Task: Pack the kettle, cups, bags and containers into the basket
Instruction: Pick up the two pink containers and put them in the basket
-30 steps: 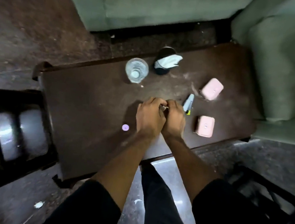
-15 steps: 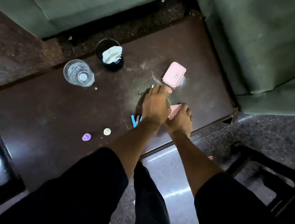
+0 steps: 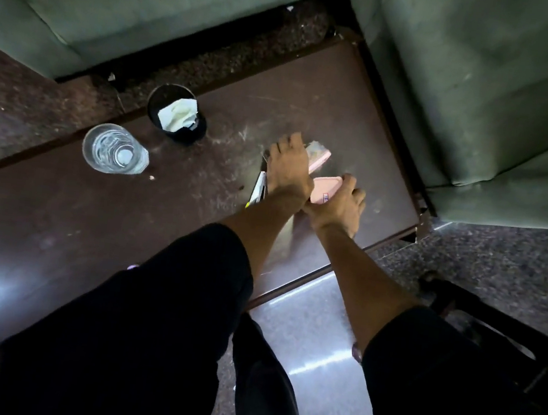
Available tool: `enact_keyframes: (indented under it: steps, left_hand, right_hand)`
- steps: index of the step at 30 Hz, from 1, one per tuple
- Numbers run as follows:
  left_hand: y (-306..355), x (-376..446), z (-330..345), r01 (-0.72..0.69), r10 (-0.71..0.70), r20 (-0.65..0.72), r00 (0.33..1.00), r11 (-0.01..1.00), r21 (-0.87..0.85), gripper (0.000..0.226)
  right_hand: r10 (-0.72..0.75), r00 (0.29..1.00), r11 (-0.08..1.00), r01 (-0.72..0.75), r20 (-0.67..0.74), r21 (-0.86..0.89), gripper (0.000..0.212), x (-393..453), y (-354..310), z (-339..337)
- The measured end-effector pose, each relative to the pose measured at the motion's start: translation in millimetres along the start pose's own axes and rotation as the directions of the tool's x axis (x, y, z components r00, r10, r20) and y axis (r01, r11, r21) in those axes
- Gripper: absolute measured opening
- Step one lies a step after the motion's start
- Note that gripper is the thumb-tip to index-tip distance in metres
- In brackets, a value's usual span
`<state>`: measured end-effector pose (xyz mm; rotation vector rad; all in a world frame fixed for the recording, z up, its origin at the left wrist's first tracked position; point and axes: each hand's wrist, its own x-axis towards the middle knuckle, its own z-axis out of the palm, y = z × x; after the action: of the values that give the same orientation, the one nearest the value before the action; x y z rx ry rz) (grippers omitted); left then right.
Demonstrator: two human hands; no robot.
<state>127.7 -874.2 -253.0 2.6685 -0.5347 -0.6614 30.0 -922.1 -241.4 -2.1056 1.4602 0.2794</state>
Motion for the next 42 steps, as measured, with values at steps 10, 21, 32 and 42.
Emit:
enact_keyframes:
  steps: [10, 21, 32, 42]
  left_hand:
    - [-53.4, -75.3, -35.9, 0.144, -0.231, -0.114, 0.966, 0.851, -0.505, 0.051]
    - [-210.3, -188.7, -106.1, 0.092, -0.346, -0.314, 0.884, 0.788, -0.609, 0.073]
    - [-417.1, -293.2, -176.7, 0.094, -0.524, -0.482, 0.702, 0.740, -0.667, 0.060]
    - [-555.6, -370.7, -258.9, 0.043, -0.776, -0.562, 0.288, 0.596, -0.802, 0.063]
  right_hand:
    - [-0.080, 0.992, 0.978, 0.098, -0.102, 0.184, 0.065, -51.6, -31.3, 15.1]
    - [-0.278, 0.958, 0.954, 0.267, 0.064, 0.135, 0.066, -203.0, -99.9, 106.5]
    - [-0.586, 0.710, 0.808, 0.549, 0.391, 0.213, 0.080, -351.4, -202.5, 206.3]
    - [-0.847, 0.384, 0.525, 0.712, 0.369, 0.466, 0.053, -499.6, -322.6, 285.3]
